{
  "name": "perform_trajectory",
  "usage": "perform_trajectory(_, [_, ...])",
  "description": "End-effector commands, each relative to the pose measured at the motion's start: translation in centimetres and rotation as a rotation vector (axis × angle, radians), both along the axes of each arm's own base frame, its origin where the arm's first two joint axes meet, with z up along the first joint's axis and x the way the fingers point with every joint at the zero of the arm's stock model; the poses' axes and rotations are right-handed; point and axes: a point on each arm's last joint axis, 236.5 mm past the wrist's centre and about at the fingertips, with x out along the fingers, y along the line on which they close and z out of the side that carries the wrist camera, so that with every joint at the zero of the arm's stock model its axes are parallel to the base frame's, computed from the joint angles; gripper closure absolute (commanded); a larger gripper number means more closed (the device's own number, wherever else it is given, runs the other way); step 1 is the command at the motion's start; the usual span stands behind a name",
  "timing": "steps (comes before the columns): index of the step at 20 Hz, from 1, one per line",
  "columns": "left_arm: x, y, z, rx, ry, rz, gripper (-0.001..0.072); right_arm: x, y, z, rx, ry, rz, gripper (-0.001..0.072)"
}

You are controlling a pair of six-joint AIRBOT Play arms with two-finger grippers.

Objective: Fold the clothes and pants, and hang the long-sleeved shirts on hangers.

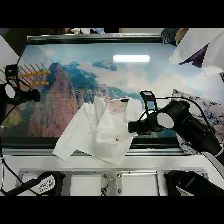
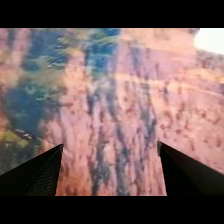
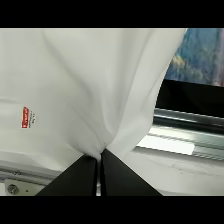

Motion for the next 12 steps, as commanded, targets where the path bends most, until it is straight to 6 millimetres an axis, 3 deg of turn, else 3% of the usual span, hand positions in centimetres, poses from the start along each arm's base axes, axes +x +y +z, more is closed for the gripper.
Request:
perform_trajectory(1, [-1.4, 4.0, -0.7, 0.009, 0.018, 0.096, 0.0072, -0.5, -0.2, -0.1, -0.01, 0.013, 0.024, 0.0689])
perform_trajectory(8, [-2.8, 6.0, 3.5, 0.042, -0.077, 0.151, 0.0072, -0.7, 0.1, 0.0, -0.004, 0.005, 0.096, 0.0689])
perform_trajectory(12, [-2.1, 6.3, 6.8, 0.085, -0.185, 0.141, 0.0072, -0.6, 0.1, 0.0, -0.004, 0.003, 0.101, 0.0688])
